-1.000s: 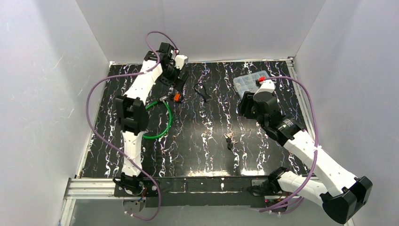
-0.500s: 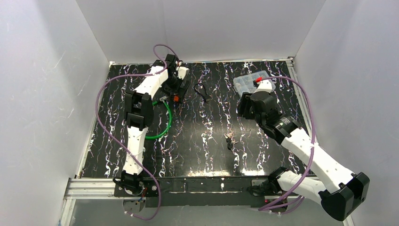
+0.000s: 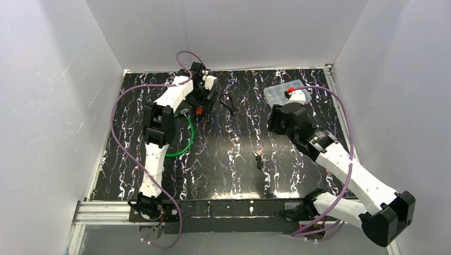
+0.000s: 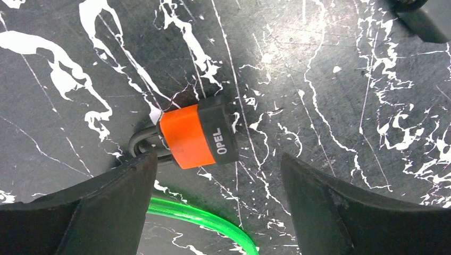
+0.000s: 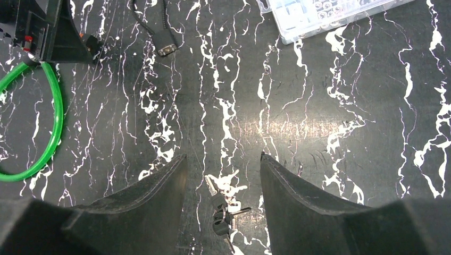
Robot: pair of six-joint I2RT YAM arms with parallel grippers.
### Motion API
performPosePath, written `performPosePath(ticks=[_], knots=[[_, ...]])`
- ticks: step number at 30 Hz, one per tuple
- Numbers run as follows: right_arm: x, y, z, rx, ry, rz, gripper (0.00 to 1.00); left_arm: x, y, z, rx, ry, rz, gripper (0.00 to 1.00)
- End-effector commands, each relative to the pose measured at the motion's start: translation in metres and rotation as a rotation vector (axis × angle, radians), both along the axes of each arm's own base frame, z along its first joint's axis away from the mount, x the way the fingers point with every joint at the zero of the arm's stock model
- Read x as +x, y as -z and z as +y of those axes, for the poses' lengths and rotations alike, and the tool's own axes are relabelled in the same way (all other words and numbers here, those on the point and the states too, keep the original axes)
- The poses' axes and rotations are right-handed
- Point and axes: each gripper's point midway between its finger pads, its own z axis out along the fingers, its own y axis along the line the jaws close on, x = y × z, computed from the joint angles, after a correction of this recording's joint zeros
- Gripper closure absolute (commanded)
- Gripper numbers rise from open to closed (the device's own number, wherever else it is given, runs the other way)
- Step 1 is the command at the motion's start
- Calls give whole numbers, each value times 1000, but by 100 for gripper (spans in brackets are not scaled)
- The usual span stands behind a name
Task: Unlock with the key
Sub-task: Move the lock to the center of the board.
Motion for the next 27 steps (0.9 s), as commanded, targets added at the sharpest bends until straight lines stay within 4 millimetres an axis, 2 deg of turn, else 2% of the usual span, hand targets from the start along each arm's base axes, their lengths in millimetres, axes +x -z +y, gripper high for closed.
performPosePath(ticks=[1,4,7,11,15,17,19,27], knots=[[7,-17,3,29,16,-45,41,2,-6,-5,-8,-3,-12,17],[7,-15,3,25,18,-44,41,1,0,-6,-4,-3,1,19],[7,-14,2,23,22,-43,41,-4,7,-8,1,-5,21,28],[6,-15,1,29,25,-51,41,-18,18,-12,6,-6,48,33],[6,-16,0,33,26,-56,41,-35,20,-25,8,38,49,41],[6,-17,0,36,27,-57,41,-46,20,-30,11,57,62,52],[6,-16,0,34,28,-56,41,-60,17,-34,1,71,79,59],[4,-17,-1,35,26,-61,41,-122,1,-50,-49,107,128,59]])
